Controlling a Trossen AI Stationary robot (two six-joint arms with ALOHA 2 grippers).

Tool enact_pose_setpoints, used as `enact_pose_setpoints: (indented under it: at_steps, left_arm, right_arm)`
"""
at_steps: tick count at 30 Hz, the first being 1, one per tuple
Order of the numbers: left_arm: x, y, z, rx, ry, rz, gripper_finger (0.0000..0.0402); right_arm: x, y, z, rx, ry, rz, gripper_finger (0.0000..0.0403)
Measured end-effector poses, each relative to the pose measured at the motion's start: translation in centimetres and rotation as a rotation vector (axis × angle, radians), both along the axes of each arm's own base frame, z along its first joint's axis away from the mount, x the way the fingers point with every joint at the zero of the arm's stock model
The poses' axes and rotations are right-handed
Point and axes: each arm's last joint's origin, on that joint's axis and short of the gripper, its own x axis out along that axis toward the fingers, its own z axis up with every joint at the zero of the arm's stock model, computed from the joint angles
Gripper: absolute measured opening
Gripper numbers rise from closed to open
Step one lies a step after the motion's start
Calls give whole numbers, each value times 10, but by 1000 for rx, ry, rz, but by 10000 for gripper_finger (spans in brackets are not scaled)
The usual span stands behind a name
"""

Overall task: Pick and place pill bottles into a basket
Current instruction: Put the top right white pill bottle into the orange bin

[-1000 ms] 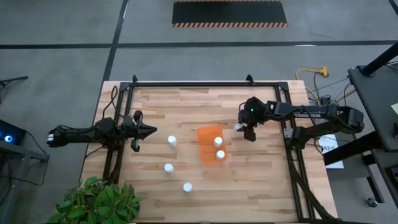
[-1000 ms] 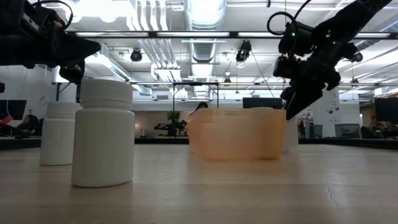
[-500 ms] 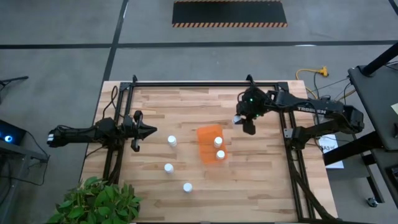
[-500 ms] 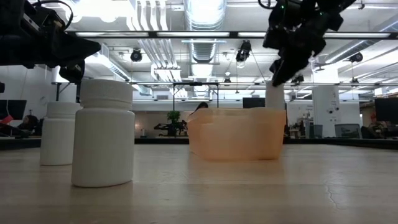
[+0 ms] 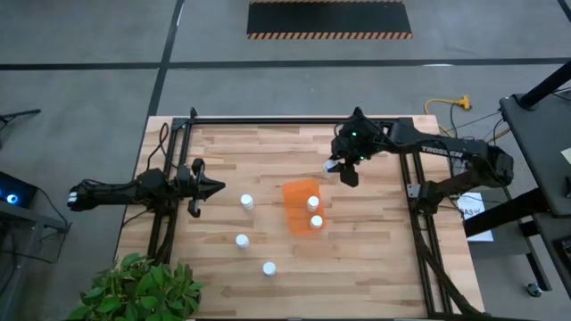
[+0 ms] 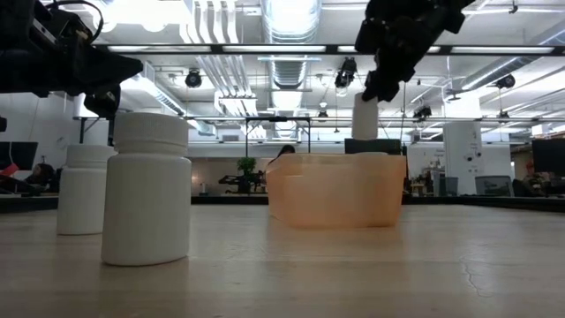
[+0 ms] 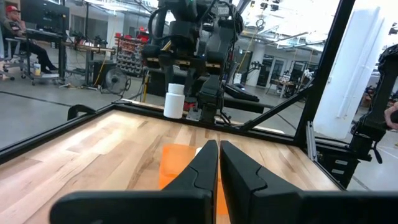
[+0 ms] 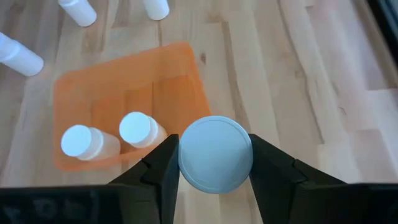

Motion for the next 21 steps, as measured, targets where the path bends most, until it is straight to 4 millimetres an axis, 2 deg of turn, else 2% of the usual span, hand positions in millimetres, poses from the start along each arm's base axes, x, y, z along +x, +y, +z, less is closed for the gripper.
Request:
enact_pose_setpoints:
  at_steps: [11,21]
  left_arm:
    - [0,0,0,0,0,0,0]
    - [0,0,0,0,1,0,0]
  right_arm:
    - [35,5,9,12,-34,106,142]
    - [43,11,-10,26,-7,136,142]
